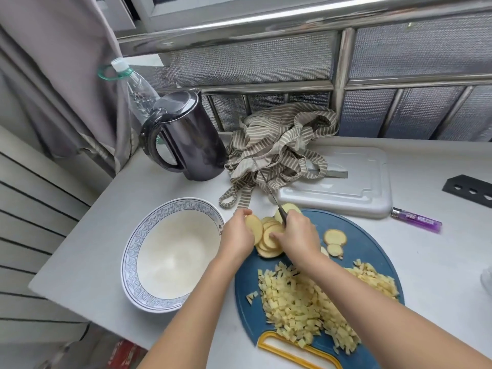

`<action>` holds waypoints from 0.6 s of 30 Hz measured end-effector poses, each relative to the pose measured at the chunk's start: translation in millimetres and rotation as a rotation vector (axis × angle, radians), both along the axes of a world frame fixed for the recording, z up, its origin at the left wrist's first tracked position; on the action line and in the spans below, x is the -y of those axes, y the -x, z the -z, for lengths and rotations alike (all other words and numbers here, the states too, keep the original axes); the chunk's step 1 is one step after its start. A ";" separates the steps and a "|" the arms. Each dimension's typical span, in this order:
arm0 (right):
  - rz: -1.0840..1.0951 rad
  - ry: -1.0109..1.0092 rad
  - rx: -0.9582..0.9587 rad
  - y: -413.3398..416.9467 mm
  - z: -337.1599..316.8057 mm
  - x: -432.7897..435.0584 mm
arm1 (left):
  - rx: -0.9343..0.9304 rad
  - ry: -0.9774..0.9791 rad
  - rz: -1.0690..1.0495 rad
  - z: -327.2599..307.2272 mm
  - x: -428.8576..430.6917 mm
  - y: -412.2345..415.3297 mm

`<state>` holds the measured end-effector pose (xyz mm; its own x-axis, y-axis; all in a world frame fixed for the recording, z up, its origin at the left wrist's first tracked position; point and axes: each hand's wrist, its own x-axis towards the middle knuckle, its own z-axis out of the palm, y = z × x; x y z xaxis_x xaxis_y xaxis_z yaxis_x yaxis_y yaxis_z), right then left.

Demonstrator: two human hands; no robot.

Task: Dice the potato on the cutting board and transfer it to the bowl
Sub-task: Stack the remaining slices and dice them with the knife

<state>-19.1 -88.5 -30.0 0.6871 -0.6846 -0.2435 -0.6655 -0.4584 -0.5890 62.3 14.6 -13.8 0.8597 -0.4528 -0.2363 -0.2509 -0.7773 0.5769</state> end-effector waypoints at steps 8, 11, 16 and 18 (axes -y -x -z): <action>0.080 -0.314 0.152 13.7 -0.1 12.8 | -0.118 0.097 -0.009 -4.6 5.8 -7.6; 0.188 -0.468 0.236 31.8 -5.0 29.0 | -0.182 0.112 0.022 0.5 8.6 -5.3; 0.248 -0.415 0.181 38.8 0.1 38.2 | -0.201 0.139 0.005 5.6 12.6 -0.7; 0.288 -0.408 0.204 34.6 4.8 30.3 | -0.230 0.183 -0.059 4.6 9.4 -2.6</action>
